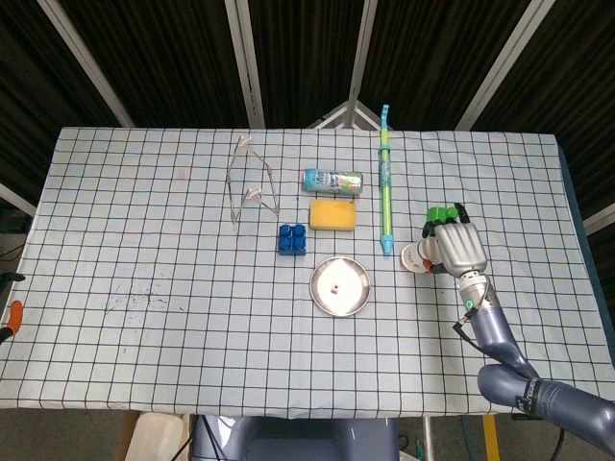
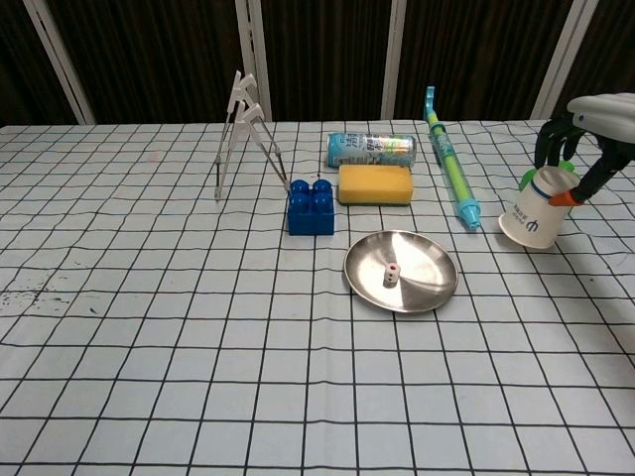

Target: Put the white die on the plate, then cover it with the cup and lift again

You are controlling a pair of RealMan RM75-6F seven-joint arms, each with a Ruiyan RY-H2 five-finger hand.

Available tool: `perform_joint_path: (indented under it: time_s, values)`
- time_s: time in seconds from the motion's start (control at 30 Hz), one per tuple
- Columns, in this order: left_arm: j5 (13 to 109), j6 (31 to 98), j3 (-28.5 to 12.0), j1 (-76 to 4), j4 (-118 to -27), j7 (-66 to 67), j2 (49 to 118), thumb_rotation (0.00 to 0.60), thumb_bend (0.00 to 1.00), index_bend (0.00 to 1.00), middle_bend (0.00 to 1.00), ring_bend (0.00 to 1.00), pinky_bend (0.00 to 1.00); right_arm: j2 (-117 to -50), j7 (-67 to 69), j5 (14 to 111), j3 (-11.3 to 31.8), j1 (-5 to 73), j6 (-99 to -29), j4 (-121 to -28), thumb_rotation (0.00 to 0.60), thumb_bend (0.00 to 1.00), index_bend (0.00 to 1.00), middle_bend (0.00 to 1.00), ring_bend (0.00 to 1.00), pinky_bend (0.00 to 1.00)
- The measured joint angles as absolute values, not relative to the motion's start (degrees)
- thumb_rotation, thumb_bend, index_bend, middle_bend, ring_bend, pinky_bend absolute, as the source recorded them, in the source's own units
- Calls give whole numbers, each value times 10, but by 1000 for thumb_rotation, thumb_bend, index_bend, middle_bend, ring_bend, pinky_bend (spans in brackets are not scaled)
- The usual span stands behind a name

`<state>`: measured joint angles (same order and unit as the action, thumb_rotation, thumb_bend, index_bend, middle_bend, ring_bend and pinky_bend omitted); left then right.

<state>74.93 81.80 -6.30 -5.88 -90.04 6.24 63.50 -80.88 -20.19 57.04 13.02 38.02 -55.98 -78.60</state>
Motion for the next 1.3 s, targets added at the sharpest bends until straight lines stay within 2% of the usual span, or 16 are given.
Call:
perform_joint_path:
  time_s: [0.23,0.43,0.7,0.9,1.3]
  values:
    - [750,819,-64,-57,-899,48,631,600,696,320,0,0,118,-788,-237,573,135,388,-572,-844,600,396,472,551,341,0]
    - [754,820,-64,-56,-898,33,626,600,695,320,0,0,119,-775,-315,562,136,404,-590,-933,600,397,472,553,341,0]
    - [758,817,-63,-56,-895,17,622,600,695,321,0,0,118,-798,-421,542,130,437,-621,-1025,600,397,472,554,341,0]
    - [758,818,-64,-55,-892,14,622,600,695,321,0,0,118,-842,-451,518,127,463,-631,-1023,600,396,472,554,341,0]
    - [755,816,-65,-57,-891,19,623,600,695,322,0,0,118,-896,-429,516,116,478,-620,-949,600,396,472,554,341,0]
